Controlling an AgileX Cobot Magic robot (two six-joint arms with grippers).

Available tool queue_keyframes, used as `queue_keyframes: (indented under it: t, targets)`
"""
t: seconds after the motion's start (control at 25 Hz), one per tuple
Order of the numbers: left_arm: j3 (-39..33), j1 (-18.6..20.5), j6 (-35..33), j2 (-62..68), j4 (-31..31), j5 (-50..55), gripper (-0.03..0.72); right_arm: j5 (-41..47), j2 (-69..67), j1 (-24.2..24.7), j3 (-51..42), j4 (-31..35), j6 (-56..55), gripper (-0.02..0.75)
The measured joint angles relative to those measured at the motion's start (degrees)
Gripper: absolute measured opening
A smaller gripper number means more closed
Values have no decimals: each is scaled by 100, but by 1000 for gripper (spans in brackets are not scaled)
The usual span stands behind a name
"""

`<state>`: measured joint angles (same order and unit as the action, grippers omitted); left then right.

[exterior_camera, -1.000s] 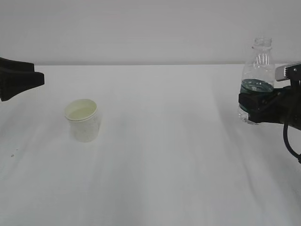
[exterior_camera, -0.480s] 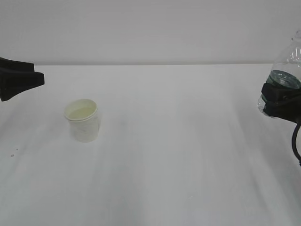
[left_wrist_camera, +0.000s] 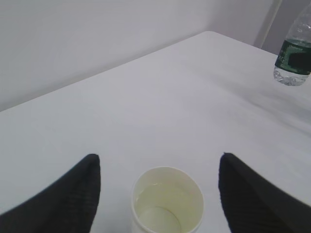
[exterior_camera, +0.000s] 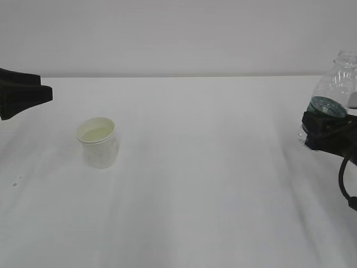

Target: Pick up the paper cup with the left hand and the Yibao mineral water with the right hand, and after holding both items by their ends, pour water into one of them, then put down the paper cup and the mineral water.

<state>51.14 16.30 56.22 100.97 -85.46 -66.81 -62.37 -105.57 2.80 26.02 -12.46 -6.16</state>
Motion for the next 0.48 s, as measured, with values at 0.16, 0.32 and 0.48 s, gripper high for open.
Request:
queue_keyframes:
  t: [0.16, 0.32, 0.48]
  targets:
    - [0, 0, 0, 0, 0, 0, 538, -141, -160, 0, 0, -211, 0, 431]
    - [0, 0, 0, 0, -9, 0, 538, -185, -378, 0, 0, -332, 0, 431]
    - [0, 0, 0, 0, -9, 0, 538, -197, -532, 0, 0, -396, 0, 432]
